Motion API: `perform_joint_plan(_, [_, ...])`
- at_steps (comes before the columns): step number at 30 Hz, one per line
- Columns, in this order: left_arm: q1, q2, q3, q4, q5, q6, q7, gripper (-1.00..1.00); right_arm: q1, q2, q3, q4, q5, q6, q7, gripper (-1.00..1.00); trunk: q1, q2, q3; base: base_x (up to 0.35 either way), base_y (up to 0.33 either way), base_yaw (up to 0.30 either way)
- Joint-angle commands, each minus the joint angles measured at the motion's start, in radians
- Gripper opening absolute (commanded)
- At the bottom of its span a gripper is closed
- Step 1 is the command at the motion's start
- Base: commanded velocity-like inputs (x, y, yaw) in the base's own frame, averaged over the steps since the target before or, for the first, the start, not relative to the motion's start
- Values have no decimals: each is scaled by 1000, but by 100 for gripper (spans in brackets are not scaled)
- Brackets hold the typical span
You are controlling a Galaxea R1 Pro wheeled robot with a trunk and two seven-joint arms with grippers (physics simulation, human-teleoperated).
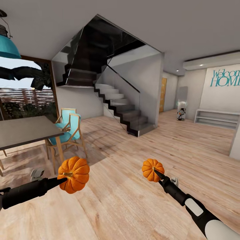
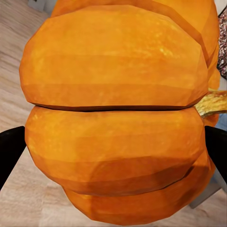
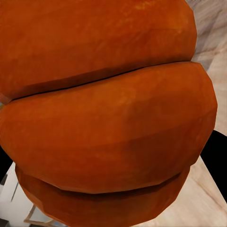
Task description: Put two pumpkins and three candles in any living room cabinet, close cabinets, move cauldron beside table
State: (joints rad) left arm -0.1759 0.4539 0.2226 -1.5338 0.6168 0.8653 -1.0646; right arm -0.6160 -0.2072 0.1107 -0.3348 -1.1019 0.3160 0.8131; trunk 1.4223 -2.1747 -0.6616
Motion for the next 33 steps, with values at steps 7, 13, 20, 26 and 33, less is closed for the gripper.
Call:
perform_joint_plan(7, [0, 0, 0, 0, 1, 4, 2, -100, -1, -1, 6, 0, -10, 6, 1, -100, -27, 49, 20, 0, 0, 0])
perform_joint_plan(13, [0, 0, 1, 0, 10, 3, 0, -100, -1, 2, 6, 0, -10, 6, 1, -100, -35, 63, 27, 0, 0, 94])
perform_joint_plan(20, [0, 0, 1, 0, 12, 3, 0, -100, -1, 3, 6, 0, -10, 6, 0, -100, -35, 63, 27, 0, 0, 275])
perform_joint_plan(26, [0, 0, 1, 0, 11, 3, 0, -100, -1, 3, 6, -1, -10, 6, -29, -100, -35, 63, 27, -65, 2, 289])
perform_joint_plan(33, [0, 0, 1, 0, 12, 3, 0, -100, -1, 3, 7, -1, -9, 6, -44, -100, -35, 63, 27, -144, 55, 290])
